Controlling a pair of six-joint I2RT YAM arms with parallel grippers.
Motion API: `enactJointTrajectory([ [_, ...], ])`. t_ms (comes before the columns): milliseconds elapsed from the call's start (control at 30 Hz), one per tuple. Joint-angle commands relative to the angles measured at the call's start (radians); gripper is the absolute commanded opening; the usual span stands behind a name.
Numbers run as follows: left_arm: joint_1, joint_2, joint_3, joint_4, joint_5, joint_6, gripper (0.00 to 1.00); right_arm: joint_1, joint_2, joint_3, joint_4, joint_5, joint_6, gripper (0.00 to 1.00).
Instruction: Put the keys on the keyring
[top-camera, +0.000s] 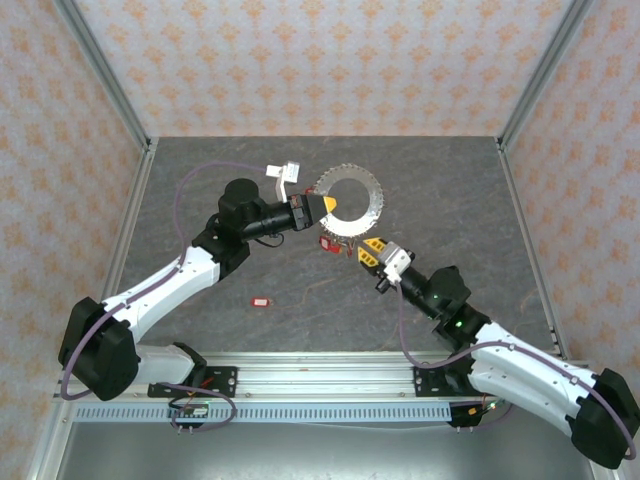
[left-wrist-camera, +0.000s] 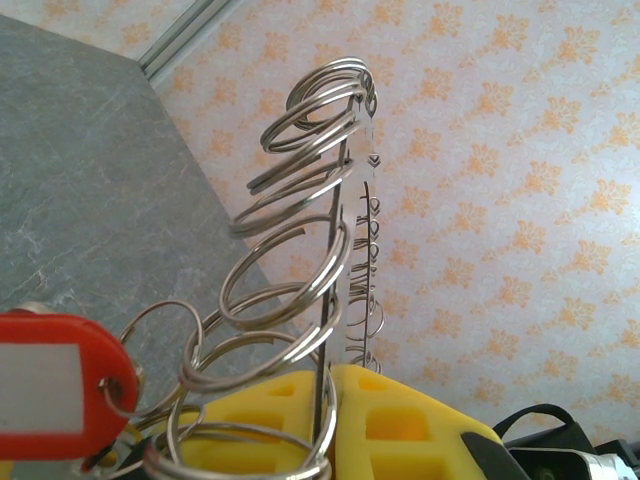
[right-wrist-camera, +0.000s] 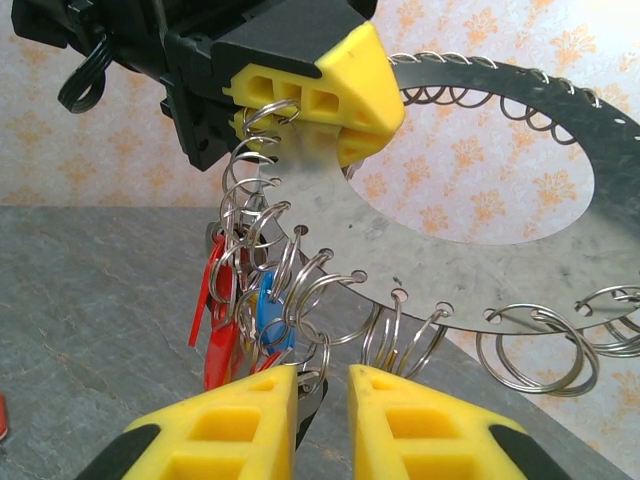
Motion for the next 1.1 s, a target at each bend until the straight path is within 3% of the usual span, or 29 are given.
enactJointTrajectory([
  [0,0.007,-0.02,0.049,0.041,0.034,0.029,0.0,0.006,0.002,0.02,0.062,0.027,-0.021,0.21],
  [600,0.007,-0.039,0.055,0.0,0.037,0.047,0.0,0.006,0.005,0.029,0.037,0.057,-0.003,0.25],
  [767,0.006,-0.04,0.051,0.007,0.036,0.042,0.0,0.007,0.038,0.045,0.061,0.056,0.017,0.2],
  [1067,0.007,-0.049,0.05,0.001,0.022,0.041,0.0,0.007,0.053,0.038,0.062,0.096,0.023,0.24],
])
